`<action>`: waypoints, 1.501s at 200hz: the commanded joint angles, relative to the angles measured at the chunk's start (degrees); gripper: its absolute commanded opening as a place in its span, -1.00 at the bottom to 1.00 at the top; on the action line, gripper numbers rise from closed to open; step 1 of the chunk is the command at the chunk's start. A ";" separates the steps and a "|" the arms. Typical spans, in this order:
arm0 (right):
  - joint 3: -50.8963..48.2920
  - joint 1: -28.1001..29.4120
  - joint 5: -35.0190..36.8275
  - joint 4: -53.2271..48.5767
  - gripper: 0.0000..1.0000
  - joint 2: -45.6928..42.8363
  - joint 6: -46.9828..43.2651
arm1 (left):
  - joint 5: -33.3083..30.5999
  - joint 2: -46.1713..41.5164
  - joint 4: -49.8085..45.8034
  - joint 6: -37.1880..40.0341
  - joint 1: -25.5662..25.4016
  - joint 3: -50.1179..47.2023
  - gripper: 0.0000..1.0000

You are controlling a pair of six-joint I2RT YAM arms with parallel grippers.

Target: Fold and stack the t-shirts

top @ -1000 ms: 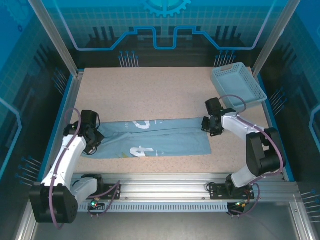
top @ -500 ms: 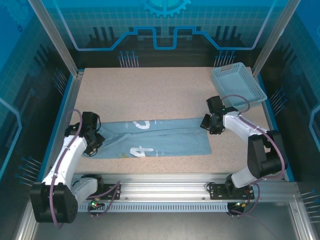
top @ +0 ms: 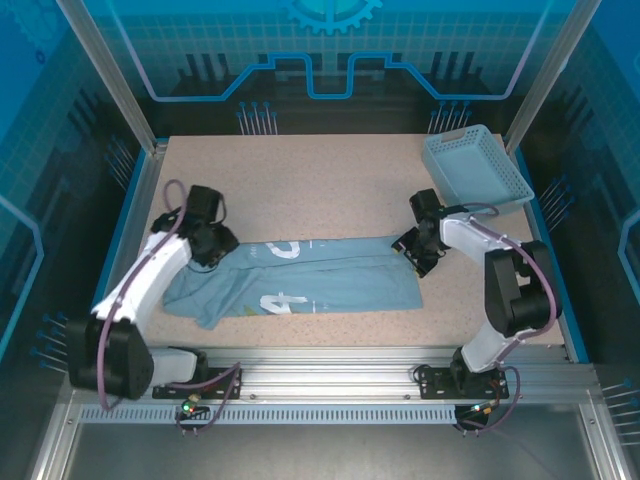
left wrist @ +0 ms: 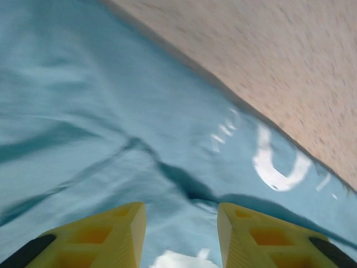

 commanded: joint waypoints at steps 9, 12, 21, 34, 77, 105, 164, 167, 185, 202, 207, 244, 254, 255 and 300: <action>2.59 -1.48 -1.82 -5.52 0.32 3.87 8.10 | 4.99 12.36 5.43 0.18 -7.07 6.71 -0.23; 2.61 -1.48 -1.80 -5.48 0.32 3.94 8.16 | 5.13 13.34 5.64 0.29 -7.54 7.36 -0.23; 2.80 -1.35 -1.45 -5.94 0.32 3.88 8.14 | 5.60 16.38 6.14 0.81 -8.83 8.91 -0.23; 2.75 -1.29 -0.69 -7.25 0.30 3.42 7.50 | 4.43 20.14 4.69 1.30 -10.23 11.25 -0.22; -2.55 -2.21 0.24 -8.21 -0.08 -1.39 4.28 | -0.16 23.95 2.47 3.29 -10.96 11.48 -0.12; -6.97 -3.12 0.40 -7.92 -0.26 -4.62 3.35 | 2.33 24.91 3.24 4.49 -11.12 10.12 -0.18; -8.02 -3.97 2.75 -8.99 -0.46 -8.53 0.84 | 4.61 22.14 2.33 4.76 -12.78 3.31 -0.42; -7.90 -3.90 2.97 -8.91 -0.46 -8.87 0.72 | 4.70 21.90 2.12 4.69 -12.86 3.05 -0.43; -6.34 -2.04 4.31 -7.80 -0.47 -10.56 -0.14 | 4.61 19.89 0.19 4.67 -13.33 1.80 -0.51; -4.95 1.15 3.86 -3.84 -0.48 -10.83 -0.22 | 4.85 17.80 -0.87 4.11 -13.33 0.44 -0.57; -4.49 2.23 3.70 -2.23 -0.48 -10.66 -0.11 | 5.00 17.04 -1.14 3.91 -13.33 0.12 -0.58; -1.09 7.69 -0.56 8.44 -0.57 -4.64 0.18 | 4.96 12.35 -2.33 2.44 -13.32 2.18 -0.59; -0.03 7.99 -1.45 8.68 -0.61 -2.81 0.22 | 5.02 12.64 -1.97 1.84 -13.28 3.72 -0.59; 0.03 8.00 -1.48 8.72 -0.62 -2.64 0.20 | 5.04 12.70 -1.88 1.81 -13.31 3.82 -0.59; -1.59 7.59 -2.64 7.58 -0.69 -0.71 0.16 | 7.31 19.28 6.27 -2.55 -13.48 6.41 -0.58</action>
